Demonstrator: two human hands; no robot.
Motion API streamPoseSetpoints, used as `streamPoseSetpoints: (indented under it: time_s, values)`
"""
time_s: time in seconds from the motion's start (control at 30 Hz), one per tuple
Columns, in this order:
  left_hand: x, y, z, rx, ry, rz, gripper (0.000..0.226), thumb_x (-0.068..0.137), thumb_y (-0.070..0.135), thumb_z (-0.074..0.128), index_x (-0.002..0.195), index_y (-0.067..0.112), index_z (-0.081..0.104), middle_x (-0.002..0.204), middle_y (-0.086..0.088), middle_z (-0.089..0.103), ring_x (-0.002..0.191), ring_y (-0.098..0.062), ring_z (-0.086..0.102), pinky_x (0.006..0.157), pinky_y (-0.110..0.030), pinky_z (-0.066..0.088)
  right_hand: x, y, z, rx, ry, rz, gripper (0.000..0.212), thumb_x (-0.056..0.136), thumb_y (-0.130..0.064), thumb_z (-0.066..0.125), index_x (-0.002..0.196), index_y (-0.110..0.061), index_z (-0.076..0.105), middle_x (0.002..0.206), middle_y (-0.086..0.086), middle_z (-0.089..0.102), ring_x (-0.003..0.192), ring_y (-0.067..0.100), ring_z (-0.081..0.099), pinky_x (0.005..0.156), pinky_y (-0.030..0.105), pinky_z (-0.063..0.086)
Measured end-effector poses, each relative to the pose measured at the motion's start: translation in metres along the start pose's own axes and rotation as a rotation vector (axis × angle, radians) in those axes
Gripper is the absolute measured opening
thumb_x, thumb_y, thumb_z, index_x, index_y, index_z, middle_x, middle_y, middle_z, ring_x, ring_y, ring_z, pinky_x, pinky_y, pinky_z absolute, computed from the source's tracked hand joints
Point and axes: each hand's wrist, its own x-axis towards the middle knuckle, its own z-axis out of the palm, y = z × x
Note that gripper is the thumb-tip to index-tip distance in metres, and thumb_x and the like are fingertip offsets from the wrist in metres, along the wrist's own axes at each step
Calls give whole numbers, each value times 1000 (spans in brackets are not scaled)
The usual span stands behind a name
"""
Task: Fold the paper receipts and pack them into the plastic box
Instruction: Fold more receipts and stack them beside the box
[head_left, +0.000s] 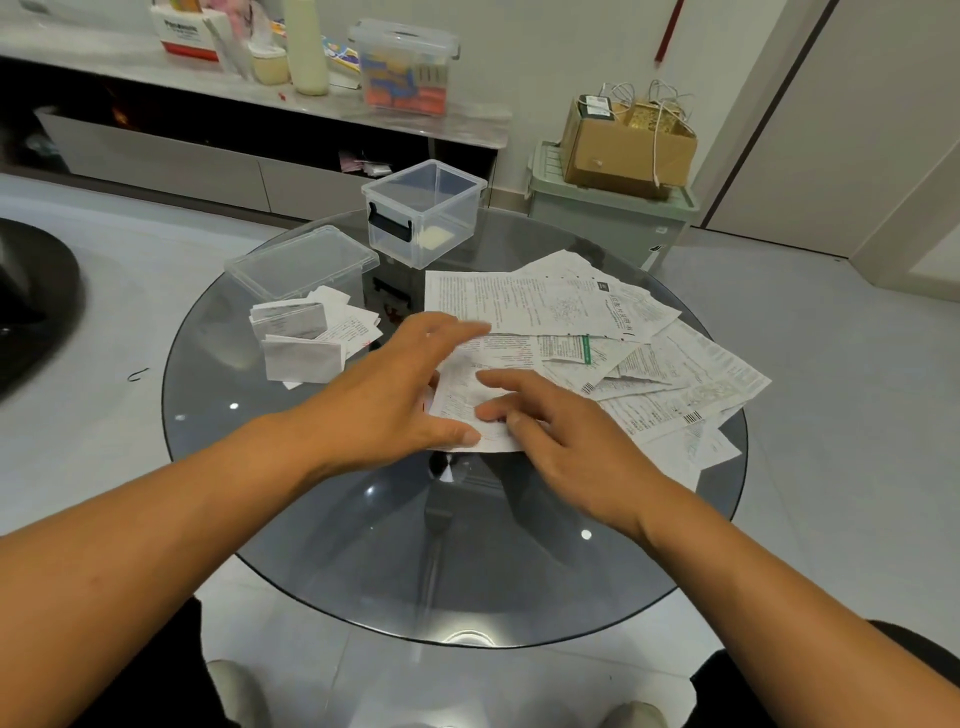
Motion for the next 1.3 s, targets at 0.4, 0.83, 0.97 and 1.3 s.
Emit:
streamPoseSetpoints:
  time_s: [0.4, 0.83, 0.97, 1.3]
  values:
    - [4, -3, -11, 7, -133, -57, 79, 78, 48, 83, 147, 29, 51, 155, 18, 37, 133, -4, 43, 100, -15, 35, 8, 7, 2, 61, 79, -21, 63, 88, -15, 75, 142, -39, 52, 154, -20, 35, 119, 0, 59, 101, 32, 54]
    - [5, 5, -8, -779, -130, -374, 23, 87, 29, 76, 105, 17, 80, 105, 3, 78, 104, -15, 73, 98, -32, 56, 10, 3, 3, 211, 220, 54, 7, 90, -26, 78, 96, -27, 76, 123, -13, 60, 90, 2, 65, 83, 19, 48]
    - [3, 12, -14, -589, -136, -374, 59, 75, 73, 60, 95, 21, 81, 91, 12, 77, 84, -7, 69, 78, -22, 52, 10, 2, 1, 259, 190, 153, 20, 95, -41, 71, 88, -22, 73, 85, -6, 71, 71, 7, 63, 70, 35, 51]
    - [-1, 14, -14, -681, -7, -320, 46, 79, 15, 85, 114, 22, 57, 91, -3, 77, 86, -19, 76, 81, -33, 60, 9, -12, -5, 573, 352, 104, 22, 79, -5, 87, 89, -4, 68, 83, -2, 75, 85, 14, 76, 74, 28, 63]
